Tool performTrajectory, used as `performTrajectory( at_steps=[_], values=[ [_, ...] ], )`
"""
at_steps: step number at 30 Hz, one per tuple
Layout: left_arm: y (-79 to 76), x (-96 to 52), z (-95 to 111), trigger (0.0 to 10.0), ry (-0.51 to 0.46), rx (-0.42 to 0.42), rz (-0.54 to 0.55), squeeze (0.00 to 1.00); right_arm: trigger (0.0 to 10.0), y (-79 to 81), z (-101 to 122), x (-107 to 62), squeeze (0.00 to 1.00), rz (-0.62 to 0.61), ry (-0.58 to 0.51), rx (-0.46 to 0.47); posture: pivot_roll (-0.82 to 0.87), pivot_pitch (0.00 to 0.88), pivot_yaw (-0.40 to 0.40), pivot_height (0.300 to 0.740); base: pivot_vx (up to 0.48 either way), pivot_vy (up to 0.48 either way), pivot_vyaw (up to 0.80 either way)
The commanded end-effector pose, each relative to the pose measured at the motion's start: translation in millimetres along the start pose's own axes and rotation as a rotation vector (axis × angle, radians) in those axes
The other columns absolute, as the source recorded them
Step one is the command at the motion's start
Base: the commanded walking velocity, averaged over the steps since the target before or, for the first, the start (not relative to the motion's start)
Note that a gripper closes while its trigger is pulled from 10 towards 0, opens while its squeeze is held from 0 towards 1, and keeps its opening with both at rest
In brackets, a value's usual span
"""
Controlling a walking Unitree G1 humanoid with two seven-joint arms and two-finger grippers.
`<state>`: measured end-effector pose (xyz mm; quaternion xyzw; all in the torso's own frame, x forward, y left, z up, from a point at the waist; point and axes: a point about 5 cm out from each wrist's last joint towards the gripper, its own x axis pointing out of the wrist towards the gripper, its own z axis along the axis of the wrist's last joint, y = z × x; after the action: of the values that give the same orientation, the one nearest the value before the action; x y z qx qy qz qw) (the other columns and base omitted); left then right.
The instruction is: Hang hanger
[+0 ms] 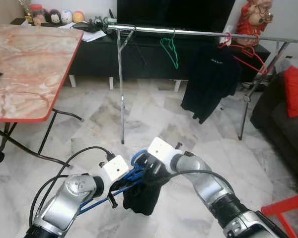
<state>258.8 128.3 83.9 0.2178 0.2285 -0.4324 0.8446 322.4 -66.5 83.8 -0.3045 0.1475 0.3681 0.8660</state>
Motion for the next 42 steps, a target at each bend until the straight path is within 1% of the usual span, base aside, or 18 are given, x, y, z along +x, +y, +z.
performTrajectory(
  at_steps=[1, 4, 8, 10, 13, 15, 17, 19, 23, 24, 26, 28, 29, 30, 38, 40, 41, 42],
  values=[
    [-8.8, 9.9, 15, 10.0, -0.045, 0.026, -0.046, 0.0, 10.0, 4.8, 18, 1.1, 0.0, 0.016, -0.047, -0.024, 0.01, 0.0, -0.143, 0.74, 0.0, 0.0, 0.0],
    [-10.3, 10.1, 13, 10.0, -0.026, 0.032, -0.058, 0.0, 10.0, 4.5, 20, 0.8, 0.0, 0.011, -0.051, -0.012, 0.01, 0.0, -0.141, 0.74, 0.0, 0.0, 0.0],
    [-6.1, 6.1, -4, 10.0, 0.077, 0.062, -0.031, 0.0, 10.0, 1.2, 13, 0.1, 0.0, -0.006, -0.018, -0.019, 0.02, 0.0, -0.14, 0.74, 0.0, 0.0, 0.0],
    [-3.5, 5.1, -7, 10.0, 0.096, 0.066, -0.013, 0.0, 10.0, 0.1, 10, -0.3, 0.0, -0.011, -0.007, -0.022, 0.02, 0.0, -0.141, 0.74, 0.0, 0.0, 0.0],
    [5.8, 4.5, -10, 10.0, 0.126, 0.057, 0.064, 0.0, 10.0, -2.0, 6, -0.8, 0.0, -0.017, 0.013, -0.036, 0.02, 0.0, -0.143, 0.74, 0.0, 0.0, 0.0],
    [13.4, 5.7, -11, 10.0, 0.14, 0.028, 0.136, 0.0, 10.0, -3.3, 6, -0.7, 0.0, -0.024, 0.015, -0.032, 0.02, 0.0, -0.143, 0.74, 0.0, 0.0, 0.0],
    [16.0, 7.1, -11, 10.0, 0.14, 0.025, 0.161, 0.0, 10.0, -3.7, 6, -1.1, 0.0, -0.025, 0.016, -0.032, 0.02, 0.0, -0.143, 0.74, 0.0, 0.0, 0.0],
    [18.3, 7.9, -8, 10.0, 0.117, 0.025, 0.177, 0.0, 10.0, -3.5, 6, -1.2, 0.0, -0.026, 0.018, -0.033, 0.02, 0.0, -0.143, 0.74, 0.0, 0.0, 0.0],
    [17.8, 7.3, 3, 10.0, 0.045, 0.011, 0.161, 0.0, 10.0, -2.2, 4, -2.0, 0.0, -0.021, 0.029, -0.039, 0.02, 0.0, -0.146, 0.74, 0.0, 0.0, 0.0],
    [16.4, 6.6, 8, 10.0, 0.009, 0.012, 0.142, 0.0, 10.0, -1.5, 2, -2.2, 0.0, -0.02, 0.036, -0.045, 0.02, 0.0, -0.145, 0.74, 0.0, 0.0, 0.0],
    [13.4, 6.4, 12, 10.0, -0.021, 0.012, 0.112, 0.0, 10.0, -0.4, 2, -2.0, 0.0, -0.015, 0.036, -0.047, 0.02, 0.0, -0.146, 0.74, 0.0, 0.0, 0.0],
    [0.6, 5.8, 18, 10.0, -0.078, 0.004, 0.004, 0.0, 10.0, 4.6, 5, -0.7, 0.0, 0.009, 0.021, -0.048, 0.02, 0.0, -0.147, 0.74, 0.0, 0.0, 0.0],
    [0.6, 5.8, 18, 10.0, -0.078, 0.004, 0.004, 0.0, 10.0, 4.6, 5, -0.7, 0.0, 0.009, 0.021, -0.048, 0.02, 0.0, -0.147, 0.74, 0.0, 0.0, 0.0],
    [-3.7, 6.0, 18, 10.0, -0.087, 0.003, -0.027, 0.0, 10.0, 7.0, 8, -0.1, 0.0, 0.02, 0.004, -0.035, 0.02, 0.0, -0.147, 0.74, 0.0, 0.0, 0.0],
    [-2.3, 16.3, 22, 10.0, -0.123, -0.046, 0.04, 0.0, 10.0, 17.8, 31, 2.7, 0.0, 0.066, -0.092, 0.077, 0.02, 0.0, -0.15, 0.74, 0.0, 0.0, 0.0],
    [-3.5, 17.4, 24, 10.0, -0.142, -0.058, 0.036, 0.0, 10.0, 18.8, 34, 2.7, 0.0, 0.069, -0.103, 0.088, 0.02, 0.0, -0.149, 0.74, 0.0, 0.0, 0.0],
    [-5.7, 18.9, 26, 10.0, -0.163, -0.085, 0.03, 0.0, 10.0, 20.0, 36, 2.5, 0.0, 0.074, -0.111, 0.103, 0.02, 0.0, -0.148, 0.74, 0.0, 0.0, 0.0],
    [-6.3, 19.4, 27, 10.0, -0.167, -0.092, 0.03, 0.0, 10.0, 20.3, 37, 2.5, 0.0, 0.075, -0.113, 0.107, 0.02, 0.0, -0.148, 0.74, 0.0, 0.0, 0.0]
  ],
)
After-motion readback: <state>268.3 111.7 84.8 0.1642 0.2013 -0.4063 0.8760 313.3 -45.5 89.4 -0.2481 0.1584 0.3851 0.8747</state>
